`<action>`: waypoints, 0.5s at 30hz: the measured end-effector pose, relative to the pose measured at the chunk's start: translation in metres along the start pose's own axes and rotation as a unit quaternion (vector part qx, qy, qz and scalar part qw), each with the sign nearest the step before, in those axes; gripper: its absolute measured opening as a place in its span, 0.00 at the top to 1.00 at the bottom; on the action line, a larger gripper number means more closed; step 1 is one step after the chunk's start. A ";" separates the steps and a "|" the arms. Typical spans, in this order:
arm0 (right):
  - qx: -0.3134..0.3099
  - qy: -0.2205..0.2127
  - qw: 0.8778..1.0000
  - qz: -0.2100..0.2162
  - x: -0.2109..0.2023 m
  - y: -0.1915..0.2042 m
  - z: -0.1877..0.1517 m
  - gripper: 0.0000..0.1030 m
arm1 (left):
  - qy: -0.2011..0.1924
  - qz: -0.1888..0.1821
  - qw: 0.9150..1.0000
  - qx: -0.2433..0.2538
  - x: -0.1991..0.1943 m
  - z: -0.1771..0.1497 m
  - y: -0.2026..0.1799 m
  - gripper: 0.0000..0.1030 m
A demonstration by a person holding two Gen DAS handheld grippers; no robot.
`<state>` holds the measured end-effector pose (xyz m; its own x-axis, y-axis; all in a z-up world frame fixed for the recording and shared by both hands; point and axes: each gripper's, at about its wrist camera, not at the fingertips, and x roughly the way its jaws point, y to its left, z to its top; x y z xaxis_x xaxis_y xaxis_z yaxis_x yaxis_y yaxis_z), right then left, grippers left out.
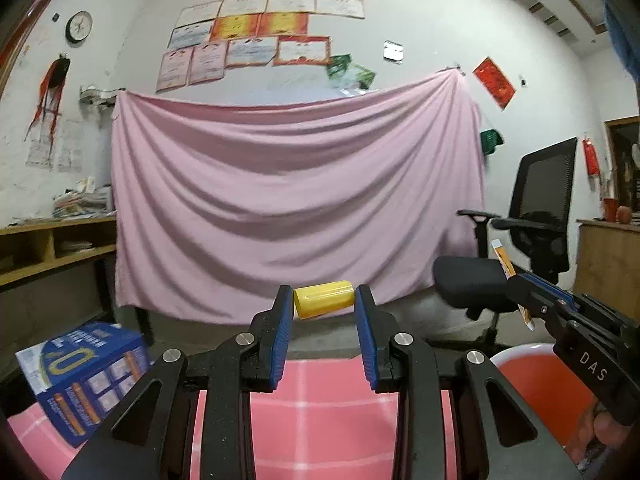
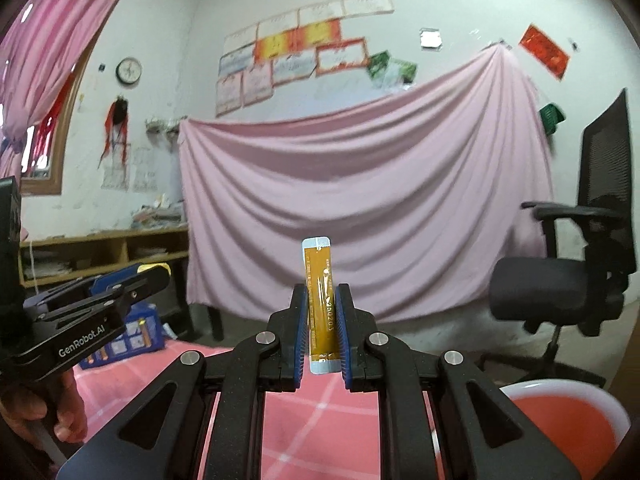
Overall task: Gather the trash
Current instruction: 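Carry the yellow cylinder and stick packet over the bucket with both tools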
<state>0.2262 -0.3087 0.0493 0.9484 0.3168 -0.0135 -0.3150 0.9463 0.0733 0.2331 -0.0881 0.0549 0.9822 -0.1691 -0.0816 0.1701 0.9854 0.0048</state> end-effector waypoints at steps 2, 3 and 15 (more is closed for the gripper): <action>0.005 -0.015 1.000 -0.013 -0.011 -0.011 0.005 0.89 | -0.006 -0.009 1.000 0.004 0.001 0.005 -0.010 0.74; 0.007 -0.020 1.000 -0.017 -0.015 -0.015 0.006 0.88 | -0.010 -0.013 1.000 0.007 0.001 0.008 -0.016 0.74; 0.037 -0.035 0.995 -0.088 -0.055 -0.074 0.004 0.88 | -0.024 -0.086 0.995 0.038 0.001 0.026 -0.104 0.74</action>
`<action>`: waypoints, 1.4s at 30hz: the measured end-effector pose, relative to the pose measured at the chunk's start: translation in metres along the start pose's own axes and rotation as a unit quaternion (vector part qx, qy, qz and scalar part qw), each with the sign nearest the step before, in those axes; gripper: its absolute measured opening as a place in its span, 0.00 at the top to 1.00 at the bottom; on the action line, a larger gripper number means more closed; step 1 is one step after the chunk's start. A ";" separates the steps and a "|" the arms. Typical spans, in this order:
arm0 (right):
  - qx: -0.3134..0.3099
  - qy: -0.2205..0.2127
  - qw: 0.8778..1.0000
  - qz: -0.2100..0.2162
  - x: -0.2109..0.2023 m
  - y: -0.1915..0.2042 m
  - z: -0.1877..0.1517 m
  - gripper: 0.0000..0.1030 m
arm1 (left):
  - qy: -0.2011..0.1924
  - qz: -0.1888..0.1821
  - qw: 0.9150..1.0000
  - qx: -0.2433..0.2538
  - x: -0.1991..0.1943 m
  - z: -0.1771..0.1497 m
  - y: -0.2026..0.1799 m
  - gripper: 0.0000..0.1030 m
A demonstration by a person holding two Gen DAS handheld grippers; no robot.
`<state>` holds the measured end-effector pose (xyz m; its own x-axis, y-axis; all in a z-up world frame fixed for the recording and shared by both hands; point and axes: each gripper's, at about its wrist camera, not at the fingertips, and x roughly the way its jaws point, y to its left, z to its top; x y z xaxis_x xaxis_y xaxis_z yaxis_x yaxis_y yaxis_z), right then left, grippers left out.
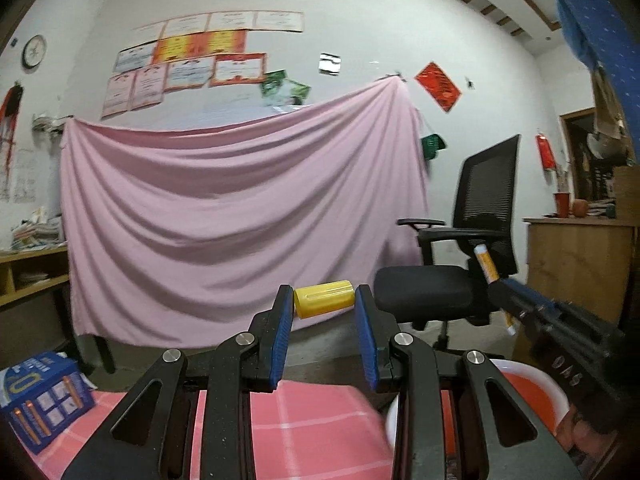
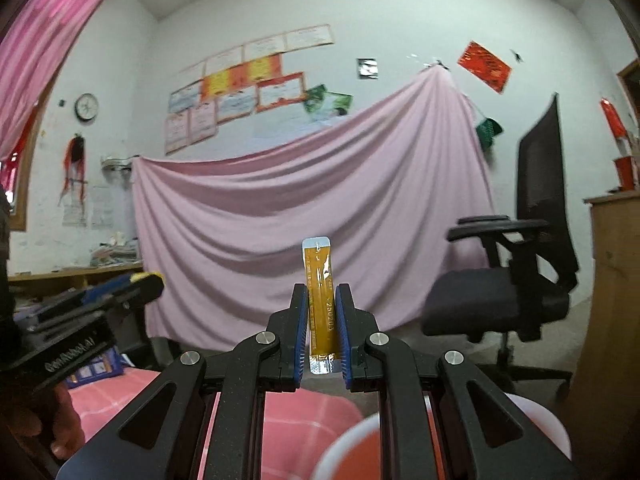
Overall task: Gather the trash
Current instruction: 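Carry the yellow cylinder and stick packet over the bucket with both tools, then open both tools to drop the cylinder and packet into the bucket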
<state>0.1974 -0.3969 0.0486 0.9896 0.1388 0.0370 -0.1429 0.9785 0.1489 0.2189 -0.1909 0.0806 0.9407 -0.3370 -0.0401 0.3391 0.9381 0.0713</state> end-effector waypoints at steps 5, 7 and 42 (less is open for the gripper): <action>0.010 0.018 0.999 -0.030 -0.005 -0.028 -0.010 0.88 | 0.006 -0.027 0.999 0.019 0.011 -0.003 -0.036 0.74; 0.014 0.024 0.999 -0.038 -0.008 -0.038 -0.012 0.88 | 0.011 -0.033 0.999 0.025 0.016 -0.004 -0.048 0.74; 0.065 0.134 0.984 -0.093 -0.001 -0.097 -0.029 0.87 | 0.159 -0.108 0.981 -0.003 0.066 -0.037 -0.093 0.74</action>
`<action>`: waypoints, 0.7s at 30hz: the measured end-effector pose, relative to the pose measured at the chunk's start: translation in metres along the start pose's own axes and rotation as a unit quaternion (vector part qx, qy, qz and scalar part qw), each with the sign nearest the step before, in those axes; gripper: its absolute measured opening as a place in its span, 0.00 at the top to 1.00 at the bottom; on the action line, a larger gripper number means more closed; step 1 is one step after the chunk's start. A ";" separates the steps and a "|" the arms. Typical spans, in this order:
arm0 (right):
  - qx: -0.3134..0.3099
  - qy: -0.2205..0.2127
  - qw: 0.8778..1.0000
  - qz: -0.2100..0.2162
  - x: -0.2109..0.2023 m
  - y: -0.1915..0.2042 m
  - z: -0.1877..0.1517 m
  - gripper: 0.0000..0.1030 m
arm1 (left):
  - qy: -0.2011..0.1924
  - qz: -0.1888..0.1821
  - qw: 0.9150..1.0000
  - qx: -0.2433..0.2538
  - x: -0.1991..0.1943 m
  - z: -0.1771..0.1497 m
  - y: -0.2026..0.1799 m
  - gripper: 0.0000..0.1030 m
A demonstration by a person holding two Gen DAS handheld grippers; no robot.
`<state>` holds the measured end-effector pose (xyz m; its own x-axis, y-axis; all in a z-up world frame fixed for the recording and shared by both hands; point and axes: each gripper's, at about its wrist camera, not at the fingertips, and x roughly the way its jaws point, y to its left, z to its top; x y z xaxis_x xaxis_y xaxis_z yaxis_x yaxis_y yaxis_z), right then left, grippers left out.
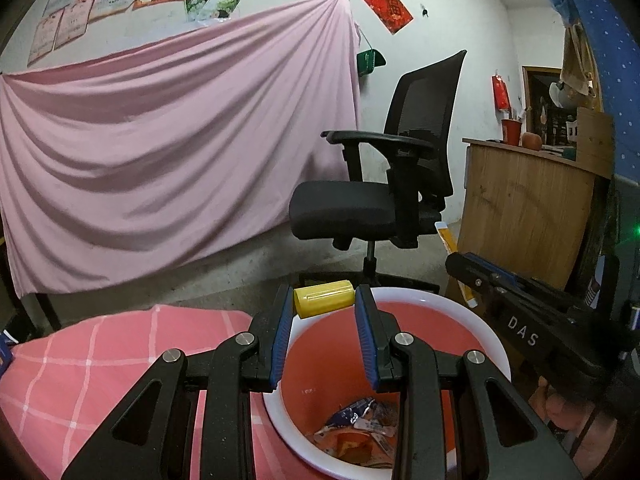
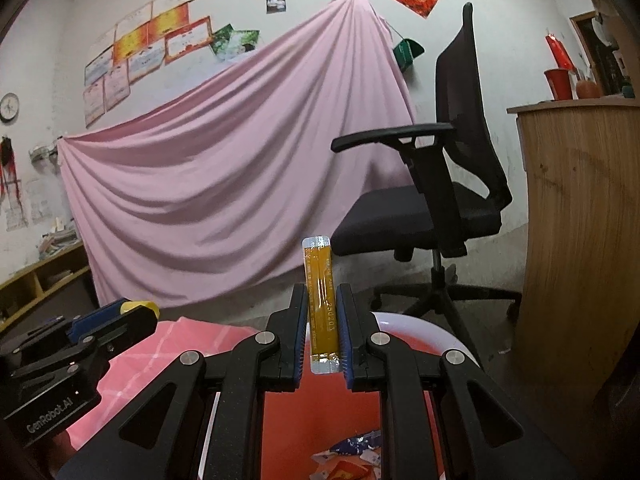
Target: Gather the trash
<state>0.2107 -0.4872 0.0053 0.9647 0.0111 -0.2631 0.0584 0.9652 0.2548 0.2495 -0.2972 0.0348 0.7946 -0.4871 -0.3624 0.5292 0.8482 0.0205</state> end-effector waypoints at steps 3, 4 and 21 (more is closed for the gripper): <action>-0.001 0.017 1.000 -0.005 0.007 -0.001 -0.003 0.83 | 0.011 -0.003 1.000 -0.006 0.002 0.000 0.003 0.73; 0.000 0.020 1.000 -0.005 0.008 -0.001 -0.003 0.82 | 0.016 -0.004 1.000 -0.011 0.003 0.001 0.004 0.72; 0.000 0.001 1.000 -0.009 -0.001 0.004 0.005 0.63 | 0.012 0.020 0.999 -0.048 -0.026 0.008 0.042 0.55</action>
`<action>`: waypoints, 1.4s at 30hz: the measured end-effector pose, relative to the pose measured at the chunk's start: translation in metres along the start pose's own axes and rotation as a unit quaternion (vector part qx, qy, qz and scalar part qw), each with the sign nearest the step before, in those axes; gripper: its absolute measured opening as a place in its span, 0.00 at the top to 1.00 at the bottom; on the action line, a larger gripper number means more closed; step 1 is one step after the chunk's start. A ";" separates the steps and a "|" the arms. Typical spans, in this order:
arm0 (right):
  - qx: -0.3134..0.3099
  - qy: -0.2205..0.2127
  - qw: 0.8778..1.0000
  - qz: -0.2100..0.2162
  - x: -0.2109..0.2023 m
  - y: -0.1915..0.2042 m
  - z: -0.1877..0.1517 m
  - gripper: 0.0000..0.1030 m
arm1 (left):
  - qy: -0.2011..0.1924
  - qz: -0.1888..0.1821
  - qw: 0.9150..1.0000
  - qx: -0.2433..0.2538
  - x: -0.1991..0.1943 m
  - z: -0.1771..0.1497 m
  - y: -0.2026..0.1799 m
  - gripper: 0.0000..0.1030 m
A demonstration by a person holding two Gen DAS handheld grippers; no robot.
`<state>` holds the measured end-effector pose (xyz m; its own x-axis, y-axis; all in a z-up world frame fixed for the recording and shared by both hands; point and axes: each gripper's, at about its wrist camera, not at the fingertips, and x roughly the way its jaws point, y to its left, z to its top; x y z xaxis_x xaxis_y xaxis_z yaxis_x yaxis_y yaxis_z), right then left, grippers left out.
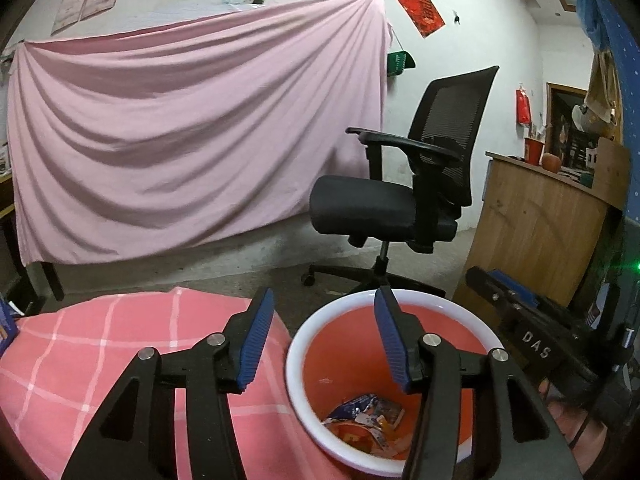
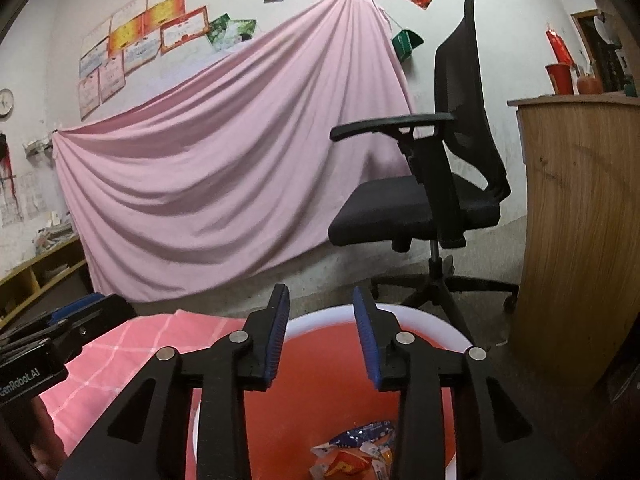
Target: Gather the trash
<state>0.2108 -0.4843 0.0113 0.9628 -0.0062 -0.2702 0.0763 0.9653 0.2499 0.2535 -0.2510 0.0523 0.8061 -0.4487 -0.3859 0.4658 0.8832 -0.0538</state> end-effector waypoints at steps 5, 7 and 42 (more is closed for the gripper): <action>-0.006 -0.015 1.000 -0.005 -0.009 0.008 0.000 0.53 | -0.004 0.017 1.000 -0.006 -0.018 -0.002 0.014 0.46; -0.007 -0.017 1.000 -0.007 -0.015 0.012 -0.002 0.50 | -0.009 0.024 1.000 -0.013 -0.026 -0.004 0.021 0.41; -0.066 -0.107 0.991 0.055 -0.189 0.134 -0.058 0.00 | -0.083 0.109 0.989 -0.054 -0.252 -0.098 0.102 0.03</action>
<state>0.0239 -0.3387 0.0420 0.9974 0.0588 -0.0406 -0.0526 0.9889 0.1390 0.0626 -0.0345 0.0541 0.9360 -0.2543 -0.2436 0.2397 0.9668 -0.0882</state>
